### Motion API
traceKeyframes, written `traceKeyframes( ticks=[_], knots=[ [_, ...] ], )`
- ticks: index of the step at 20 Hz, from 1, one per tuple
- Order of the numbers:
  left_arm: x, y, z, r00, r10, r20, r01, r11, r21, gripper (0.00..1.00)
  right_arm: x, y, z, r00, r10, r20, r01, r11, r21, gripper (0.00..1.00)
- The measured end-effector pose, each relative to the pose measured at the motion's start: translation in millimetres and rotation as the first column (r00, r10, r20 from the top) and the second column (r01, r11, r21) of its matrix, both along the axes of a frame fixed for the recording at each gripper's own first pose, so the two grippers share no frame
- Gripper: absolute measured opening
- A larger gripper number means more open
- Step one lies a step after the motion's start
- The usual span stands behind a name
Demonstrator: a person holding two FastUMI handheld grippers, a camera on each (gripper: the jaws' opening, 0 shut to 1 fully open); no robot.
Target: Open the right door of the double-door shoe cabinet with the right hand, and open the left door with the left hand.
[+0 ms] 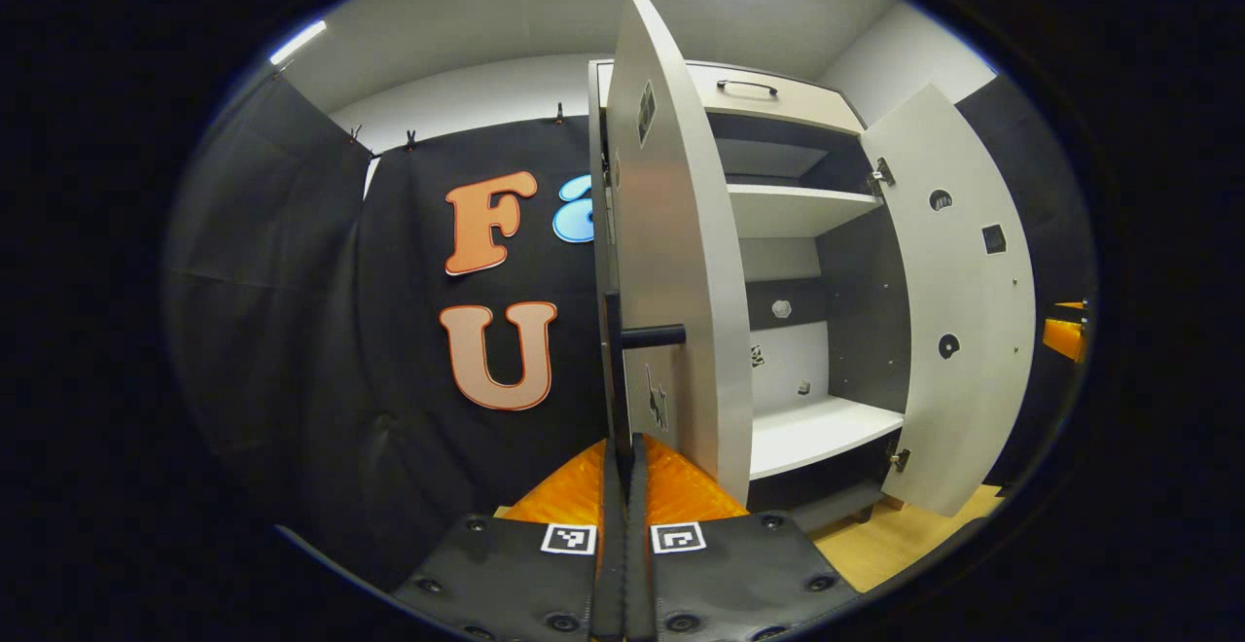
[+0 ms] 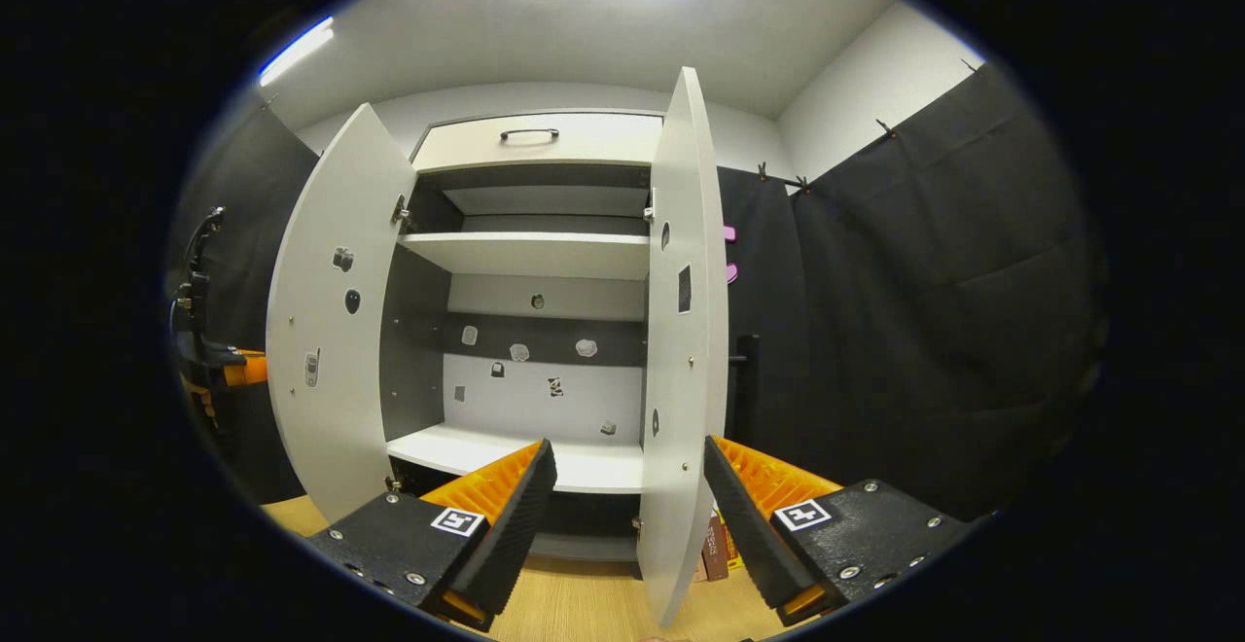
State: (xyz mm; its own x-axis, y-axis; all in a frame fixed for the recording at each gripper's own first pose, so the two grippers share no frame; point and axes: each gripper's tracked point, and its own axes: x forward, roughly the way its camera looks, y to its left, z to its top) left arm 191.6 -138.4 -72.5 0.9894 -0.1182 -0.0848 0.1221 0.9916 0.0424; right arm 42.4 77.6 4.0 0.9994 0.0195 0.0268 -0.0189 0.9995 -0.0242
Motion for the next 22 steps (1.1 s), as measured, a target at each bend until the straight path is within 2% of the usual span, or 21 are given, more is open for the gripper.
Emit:
traceKeyframes(
  ticks=[5, 8, 12, 16, 18, 19, 21, 22],
  knots=[
    [-4, 17, 1, 0.999, 0.049, 0.004, -0.049, 0.999, -0.011, 0.06, 5, -5, -2, 1.000, -0.016, -0.008, 0.016, 1.000, -0.007, 0.93],
    [-9, 5, 2, 1.000, 0.010, -0.003, -0.010, 0.997, -0.078, 0.07, 8, -3, -4, 1.000, -0.017, -0.017, 0.017, 1.000, -0.005, 0.93],
    [-17, 19, 7, 0.998, 0.061, 0.014, -0.060, 0.996, -0.061, 0.07, 15, -7, -4, 0.999, -0.029, -0.020, 0.028, 1.000, -0.011, 0.93],
    [-26, 17, 11, 0.998, 0.055, 0.016, -0.054, 0.996, -0.075, 0.09, 20, -10, -1, 0.999, -0.032, -0.021, 0.032, 0.999, -0.013, 0.92],
    [-29, 20, 14, 0.997, 0.070, 0.023, -0.068, 0.994, -0.087, 0.34, 20, -10, 2, 0.999, -0.034, -0.017, 0.034, 0.999, -0.010, 0.92],
    [-31, 21, 16, 0.996, 0.080, 0.025, -0.078, 0.993, -0.086, 0.51, 19, -11, 3, 0.999, -0.034, -0.013, 0.034, 0.999, -0.009, 0.93],
    [-34, 25, 19, 0.994, 0.102, 0.033, -0.099, 0.993, -0.072, 0.58, 17, -12, 6, 0.999, -0.034, -0.006, 0.033, 0.999, -0.011, 0.92],
    [-34, 25, 22, 0.994, 0.101, 0.041, -0.098, 0.993, -0.068, 0.67, 15, -12, 7, 0.999, -0.034, -0.002, 0.034, 0.999, -0.013, 0.92]
  ],
)
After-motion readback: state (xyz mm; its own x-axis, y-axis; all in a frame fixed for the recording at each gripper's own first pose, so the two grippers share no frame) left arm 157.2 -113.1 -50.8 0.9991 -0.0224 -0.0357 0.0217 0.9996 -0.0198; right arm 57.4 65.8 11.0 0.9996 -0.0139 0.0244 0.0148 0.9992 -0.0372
